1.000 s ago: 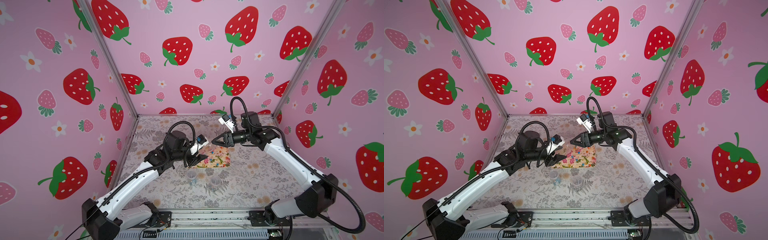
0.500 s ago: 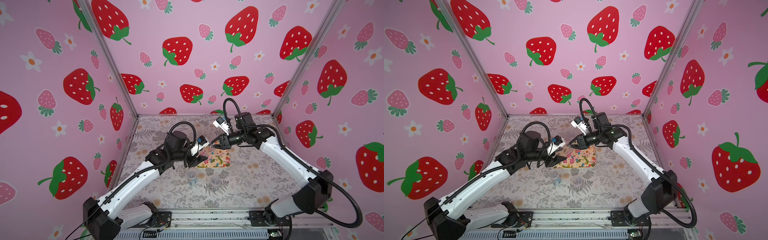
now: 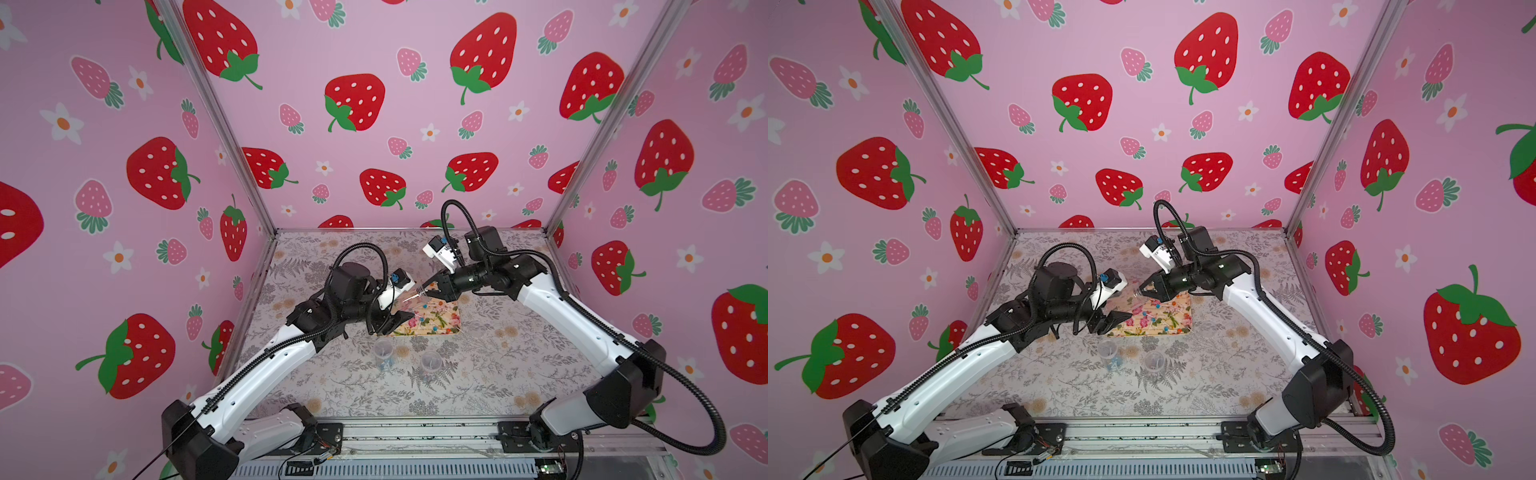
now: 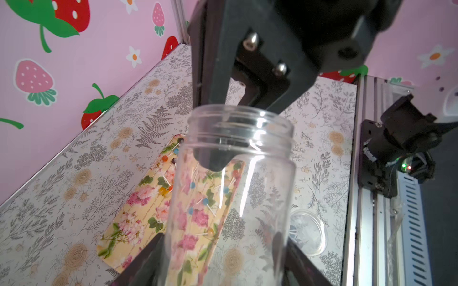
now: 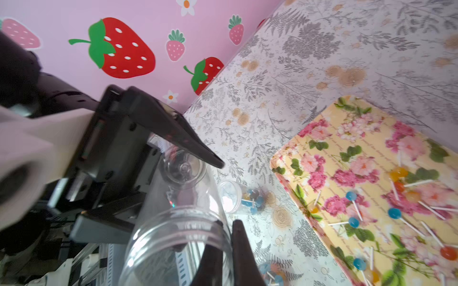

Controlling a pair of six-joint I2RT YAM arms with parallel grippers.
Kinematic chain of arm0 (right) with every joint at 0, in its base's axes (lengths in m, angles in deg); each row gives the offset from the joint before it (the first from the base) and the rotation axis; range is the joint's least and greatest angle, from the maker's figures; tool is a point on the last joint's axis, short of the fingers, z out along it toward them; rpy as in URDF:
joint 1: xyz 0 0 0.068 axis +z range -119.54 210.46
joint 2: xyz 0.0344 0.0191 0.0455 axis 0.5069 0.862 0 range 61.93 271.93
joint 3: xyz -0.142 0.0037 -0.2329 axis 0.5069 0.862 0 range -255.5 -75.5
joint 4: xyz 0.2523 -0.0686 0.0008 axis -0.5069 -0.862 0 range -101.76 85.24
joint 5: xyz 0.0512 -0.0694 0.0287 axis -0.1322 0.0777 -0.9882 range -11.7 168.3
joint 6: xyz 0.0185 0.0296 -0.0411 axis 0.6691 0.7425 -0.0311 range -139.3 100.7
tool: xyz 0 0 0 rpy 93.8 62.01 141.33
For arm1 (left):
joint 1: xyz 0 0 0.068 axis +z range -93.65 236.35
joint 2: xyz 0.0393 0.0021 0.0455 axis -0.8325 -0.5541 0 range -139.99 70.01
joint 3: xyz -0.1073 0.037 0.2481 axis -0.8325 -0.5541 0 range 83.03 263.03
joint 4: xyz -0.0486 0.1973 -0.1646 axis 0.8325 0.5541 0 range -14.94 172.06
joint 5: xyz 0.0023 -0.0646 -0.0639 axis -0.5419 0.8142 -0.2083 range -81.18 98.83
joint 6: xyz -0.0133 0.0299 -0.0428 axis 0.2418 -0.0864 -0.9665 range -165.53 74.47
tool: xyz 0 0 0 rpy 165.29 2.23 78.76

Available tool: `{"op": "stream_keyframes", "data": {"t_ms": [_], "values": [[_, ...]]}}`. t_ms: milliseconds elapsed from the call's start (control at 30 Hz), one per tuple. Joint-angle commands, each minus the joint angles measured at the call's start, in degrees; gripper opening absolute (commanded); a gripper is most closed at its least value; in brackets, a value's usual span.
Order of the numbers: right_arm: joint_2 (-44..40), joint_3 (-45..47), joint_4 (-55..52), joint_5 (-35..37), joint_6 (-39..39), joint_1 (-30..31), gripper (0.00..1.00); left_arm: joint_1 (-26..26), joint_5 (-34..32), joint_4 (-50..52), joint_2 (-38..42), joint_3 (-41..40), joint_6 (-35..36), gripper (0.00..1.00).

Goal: Pour the candies out of the jar
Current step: Place the jar at the center of the board.

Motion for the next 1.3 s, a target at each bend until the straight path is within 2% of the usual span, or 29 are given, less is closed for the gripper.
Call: {"op": "stream_keyframes", "data": {"t_ms": [0,167,300,433,733,833,1000,1267], "values": [[-0.2,-3.3,-3.6,11.4,-0.4,-0.7,0.0,0.0,-6.7,-4.8,5.4,-2.5,-4.6,0.76],[1.7,-5.5,-6.9,19.2,-0.4,-3.9,0.0,0.4,-18.5,-7.9,13.6,-6.8,-10.1,0.8],[6.1,-10.0,-13.4,31.2,-3.9,-6.6,0.0,1.6,-26.2,-7.3,17.2,-9.1,-16.3,0.83],[13.7,-16.8,-19.6,41.0,-7.4,-9.8,0.0,2.3,-26.5,-6.6,18.4,-11.4,-20.5,0.83],[30.9,-33.6,-29.8,55.2,-11.1,-15.2,0.0,2.4,-27.1,-6.8,19.7,-14.7,-25.7,0.83],[35.1,-37.1,-32.3,57.4,-11.6,-15.9,0.0,2.4,-26.7,-6.5,20.4,-15.5,-26.6,0.83],[39.0,-39.2,-33.0,57.2,-11.4,-17.0,0.0,2.4,-26.5,-6.8,21.5,-17.3,-27.4,0.83],[41.4,-40.6,-33.5,57.1,-10.9,-17.1,0.0,2.4,-26.4,-6.8,21.7,-17.9,-27.9,0.83]]}}
